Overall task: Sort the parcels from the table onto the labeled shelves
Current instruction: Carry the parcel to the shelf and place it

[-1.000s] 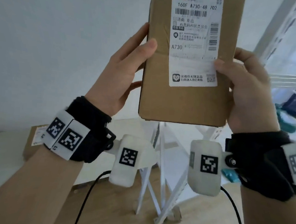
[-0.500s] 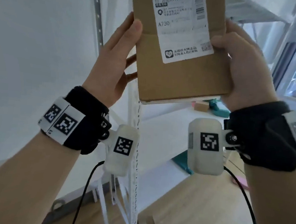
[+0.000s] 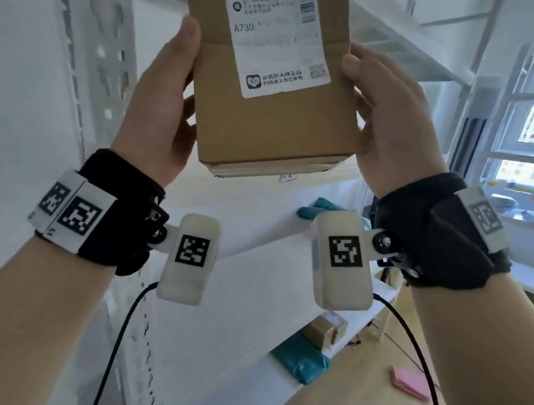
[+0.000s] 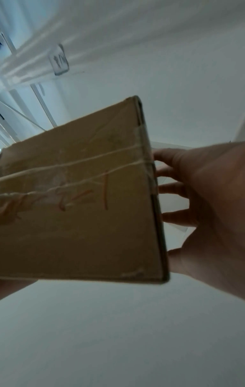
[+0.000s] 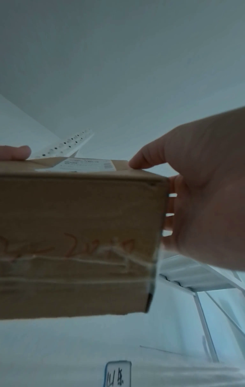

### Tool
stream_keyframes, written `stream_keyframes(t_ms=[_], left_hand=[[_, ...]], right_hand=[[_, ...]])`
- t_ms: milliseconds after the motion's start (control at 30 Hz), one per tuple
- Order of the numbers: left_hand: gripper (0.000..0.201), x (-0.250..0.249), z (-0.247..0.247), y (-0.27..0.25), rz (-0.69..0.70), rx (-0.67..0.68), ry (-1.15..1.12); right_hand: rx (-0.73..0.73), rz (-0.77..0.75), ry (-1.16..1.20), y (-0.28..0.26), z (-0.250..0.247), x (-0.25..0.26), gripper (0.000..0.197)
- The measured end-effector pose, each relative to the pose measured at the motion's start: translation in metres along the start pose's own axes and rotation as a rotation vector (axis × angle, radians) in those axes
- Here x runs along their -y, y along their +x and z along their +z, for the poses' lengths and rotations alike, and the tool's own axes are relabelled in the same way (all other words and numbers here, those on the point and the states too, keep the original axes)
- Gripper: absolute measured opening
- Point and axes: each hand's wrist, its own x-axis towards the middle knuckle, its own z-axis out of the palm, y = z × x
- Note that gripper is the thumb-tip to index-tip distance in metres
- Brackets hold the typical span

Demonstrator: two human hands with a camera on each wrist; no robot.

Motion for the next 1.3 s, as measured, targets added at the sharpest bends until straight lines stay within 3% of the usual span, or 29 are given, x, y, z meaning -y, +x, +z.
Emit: stream_keyframes(t_ms=[267, 400, 533, 633, 800, 1033, 1200, 1300], left_hand=[[0.048, 0.064, 0.015, 0.086, 0.035, -0.050, -0.083], [0.022, 0.089, 0.026, 0.108, 0.021, -0.115, -0.098], [0.031, 0.108, 0.037, 0.122, 0.027, -0.163, -0.069], [0.024, 0.122, 0.057, 0.130, 0.030, -0.231, -0.040], [0.023, 0.153, 0.122, 0.148, 0.069, -0.287, 0.034], [0.058, 0.228, 0.252, 0.198, 0.058, -0.257, 0.051], [0.054, 0.283, 0.333, 0.233, 0.000, -0.260, 0.069], [0.055, 0.315, 0.366, 0.253, -0.035, -0.259, 0.108]], right_hand=[[0.220, 0.007, 0.034, 0.102, -0.034, -0.064, 0.041], [0.284, 0.040, 0.098, 0.137, -0.054, -0.098, 0.045], [0.345, 0.060, 0.129, 0.165, -0.074, -0.123, 0.045], [0.398, 0.051, 0.156, 0.185, -0.094, -0.138, 0.044], [0.406, 0.054, 0.209, 0.218, -0.156, -0.152, 0.043], [0.289, 0.132, 0.251, 0.270, -0.294, -0.159, 0.030], [0.225, 0.164, 0.279, 0.309, -0.378, -0.180, 0.042], [0.223, 0.196, 0.318, 0.328, -0.417, -0.200, 0.034]])
